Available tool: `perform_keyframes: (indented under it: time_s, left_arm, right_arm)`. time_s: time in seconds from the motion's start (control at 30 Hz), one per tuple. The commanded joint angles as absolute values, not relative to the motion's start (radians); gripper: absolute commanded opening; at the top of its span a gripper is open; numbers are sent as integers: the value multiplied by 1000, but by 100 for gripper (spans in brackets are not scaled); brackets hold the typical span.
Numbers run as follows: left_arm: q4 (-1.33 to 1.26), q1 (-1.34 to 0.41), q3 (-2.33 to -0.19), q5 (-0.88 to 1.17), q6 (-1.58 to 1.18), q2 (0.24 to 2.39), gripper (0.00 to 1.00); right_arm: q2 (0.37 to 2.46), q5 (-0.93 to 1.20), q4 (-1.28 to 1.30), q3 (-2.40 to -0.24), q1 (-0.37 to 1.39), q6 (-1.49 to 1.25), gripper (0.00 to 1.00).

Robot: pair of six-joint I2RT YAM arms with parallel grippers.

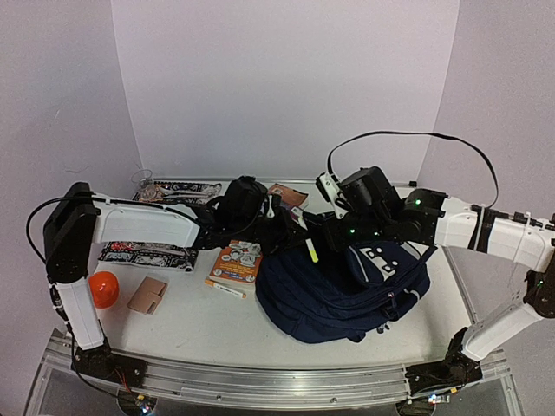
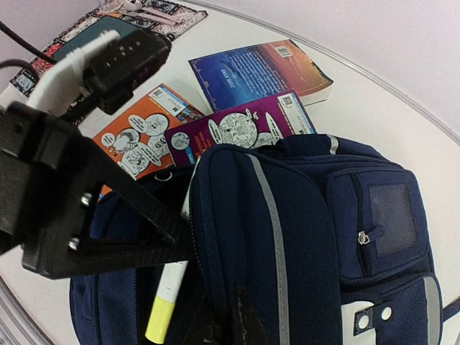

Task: Pack the student bag
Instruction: Place the pen in the upper front pocket of the bag, then pick up the pen from the upper front pocket of the bag.

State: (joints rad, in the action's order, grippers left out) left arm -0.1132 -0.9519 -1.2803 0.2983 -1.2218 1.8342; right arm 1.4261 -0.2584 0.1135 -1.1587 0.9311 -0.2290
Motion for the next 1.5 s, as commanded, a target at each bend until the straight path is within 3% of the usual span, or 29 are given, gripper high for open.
perform_keyframes:
  time_s: [0.0,0.2,0.3,0.4,0.77,1.07,1.3,1.47]
  left_arm:
    - [-156,-989,-1367,303,-1267,1894,0]
    - [-155,-1011,-1411,275,-1260,1922,20]
    - [-152,-1011,-1414,265,-1245,1909,42]
    - [-134,-1011,-1377,226,-1221,1862,53]
    - [176,-1009,-1190,-21,-1067,1598,60]
    - [364,-988,-987,-143,-1179,1424,70]
    - [543,-986,-983,-193,-1211,1454,80]
    - [599,-988,-1030,-213,-1170,1574,78]
  right_arm:
    - [1379,-241,19,-1236,938,-245,0]
    - [1383,-248,17,-1239,938,-237,0]
    - [1384,-252,17,-1239,938,-233,0]
    - [1384,-265,17,-1238,938,-228,0]
    - [1377,-313,24,-1218,938,-210,0]
    - [1370,-346,31,-1196,938,-197,0]
    - [1368,-338,31,-1189,939,-183,0]
    - [1369,-331,31,-1189,938,-170,0]
